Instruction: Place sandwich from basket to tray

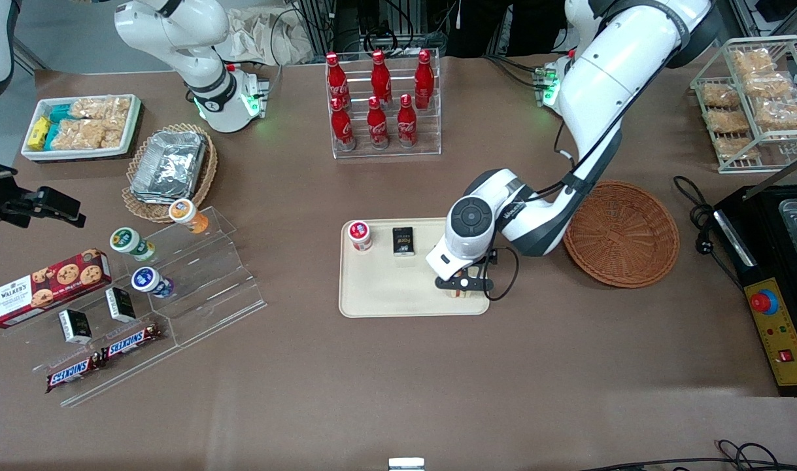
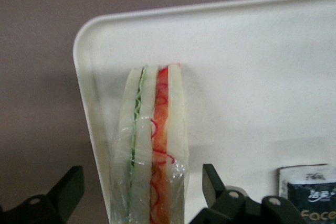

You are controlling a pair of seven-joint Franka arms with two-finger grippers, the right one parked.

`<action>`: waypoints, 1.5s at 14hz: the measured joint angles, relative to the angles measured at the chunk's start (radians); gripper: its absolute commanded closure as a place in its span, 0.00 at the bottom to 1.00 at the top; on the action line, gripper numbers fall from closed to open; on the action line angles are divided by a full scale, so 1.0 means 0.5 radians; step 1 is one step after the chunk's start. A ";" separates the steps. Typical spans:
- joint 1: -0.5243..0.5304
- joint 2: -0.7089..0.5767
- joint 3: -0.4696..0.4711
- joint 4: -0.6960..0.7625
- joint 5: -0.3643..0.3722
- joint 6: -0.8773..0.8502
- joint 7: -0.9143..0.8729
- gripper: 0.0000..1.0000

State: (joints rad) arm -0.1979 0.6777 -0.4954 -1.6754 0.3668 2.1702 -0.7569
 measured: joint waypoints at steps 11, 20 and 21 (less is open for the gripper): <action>0.103 -1.108 0.454 0.257 -0.568 -1.221 0.416 0.00; 0.096 -1.619 1.060 -0.008 -0.602 -1.270 1.272 0.00; 0.132 -1.618 1.080 -0.019 -0.641 -1.267 1.331 0.00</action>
State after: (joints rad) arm -0.1320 -0.1311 0.0444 -1.6850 0.0465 1.5369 -0.0916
